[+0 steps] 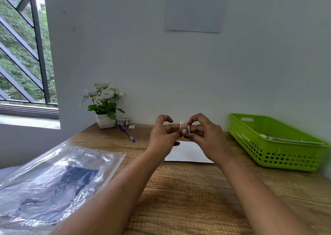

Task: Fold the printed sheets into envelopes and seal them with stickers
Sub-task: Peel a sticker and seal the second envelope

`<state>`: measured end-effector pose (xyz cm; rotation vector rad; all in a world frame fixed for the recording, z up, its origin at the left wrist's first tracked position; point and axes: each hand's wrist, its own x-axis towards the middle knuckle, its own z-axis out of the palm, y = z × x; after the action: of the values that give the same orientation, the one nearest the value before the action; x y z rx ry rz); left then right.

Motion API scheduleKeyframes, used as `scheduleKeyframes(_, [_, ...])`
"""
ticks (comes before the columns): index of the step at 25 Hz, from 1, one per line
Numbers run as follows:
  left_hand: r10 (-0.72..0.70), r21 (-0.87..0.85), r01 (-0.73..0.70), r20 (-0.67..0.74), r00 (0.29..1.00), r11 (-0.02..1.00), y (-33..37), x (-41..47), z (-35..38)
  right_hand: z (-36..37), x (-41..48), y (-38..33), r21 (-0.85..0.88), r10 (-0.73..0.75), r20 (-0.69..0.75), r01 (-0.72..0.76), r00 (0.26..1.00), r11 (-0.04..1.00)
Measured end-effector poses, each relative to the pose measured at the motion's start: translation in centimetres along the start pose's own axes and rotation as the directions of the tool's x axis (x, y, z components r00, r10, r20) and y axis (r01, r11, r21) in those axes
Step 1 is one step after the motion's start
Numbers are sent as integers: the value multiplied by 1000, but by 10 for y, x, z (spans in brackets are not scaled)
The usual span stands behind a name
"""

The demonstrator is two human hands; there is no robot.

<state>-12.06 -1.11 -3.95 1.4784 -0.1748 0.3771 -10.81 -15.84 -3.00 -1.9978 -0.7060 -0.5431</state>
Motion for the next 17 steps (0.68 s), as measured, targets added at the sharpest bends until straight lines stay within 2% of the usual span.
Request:
scheduleKeyframes(4, [32,29,-31,-34,999,999,1,-1,2,2,0,1,10,-19,-26,19,999,1000])
scheduleKeyframes(17, [97,156,-81,-94,991,984,-3,-1,6,4,-1,8,-298,-91,-26,79,995,951])
